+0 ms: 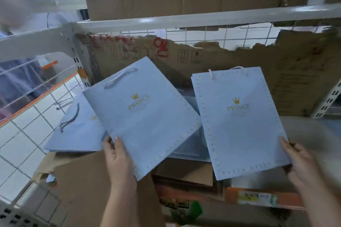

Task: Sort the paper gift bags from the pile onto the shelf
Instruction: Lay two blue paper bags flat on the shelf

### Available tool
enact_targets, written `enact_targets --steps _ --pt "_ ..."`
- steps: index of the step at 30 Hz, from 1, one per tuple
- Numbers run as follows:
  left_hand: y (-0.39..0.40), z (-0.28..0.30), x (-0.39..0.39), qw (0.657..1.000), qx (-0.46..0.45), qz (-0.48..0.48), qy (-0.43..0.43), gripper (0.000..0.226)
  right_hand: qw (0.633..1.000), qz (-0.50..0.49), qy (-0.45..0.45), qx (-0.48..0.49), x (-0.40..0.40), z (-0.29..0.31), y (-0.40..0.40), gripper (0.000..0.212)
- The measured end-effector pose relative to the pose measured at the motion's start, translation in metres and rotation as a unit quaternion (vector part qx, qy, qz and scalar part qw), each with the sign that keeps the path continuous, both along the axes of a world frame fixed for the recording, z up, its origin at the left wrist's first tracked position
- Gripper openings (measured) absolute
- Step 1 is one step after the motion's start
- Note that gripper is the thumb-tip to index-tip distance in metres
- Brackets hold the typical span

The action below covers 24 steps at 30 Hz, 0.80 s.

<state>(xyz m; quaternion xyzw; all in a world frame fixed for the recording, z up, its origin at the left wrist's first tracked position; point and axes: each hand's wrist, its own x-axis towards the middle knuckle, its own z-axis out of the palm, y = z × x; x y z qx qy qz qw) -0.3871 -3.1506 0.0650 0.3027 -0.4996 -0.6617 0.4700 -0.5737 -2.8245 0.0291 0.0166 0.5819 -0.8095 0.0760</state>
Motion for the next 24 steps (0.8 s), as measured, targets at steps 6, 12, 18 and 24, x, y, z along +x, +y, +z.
enact_targets --steps 6,12,18,24 --pt "0.064 -0.006 -0.021 0.994 -0.05 -0.074 -0.064 0.019 0.996 -0.088 0.025 0.009 0.01 -0.001 0.082 0.01" --pt "0.161 -0.012 -0.052 0.98 -0.048 -0.161 -0.105 0.027 0.987 -0.158 0.009 0.015 0.014 -0.009 0.196 0.009" --pt "0.282 -0.027 -0.084 0.966 -0.046 -0.235 -0.098 0.024 0.977 -0.21 0.001 0.027 0.021 -0.013 0.324 0.009" --pt "0.376 -0.032 -0.124 0.939 -0.056 -0.311 -0.136 0.02 0.964 -0.263 0.006 0.046 0.035 0.004 0.403 0.058"
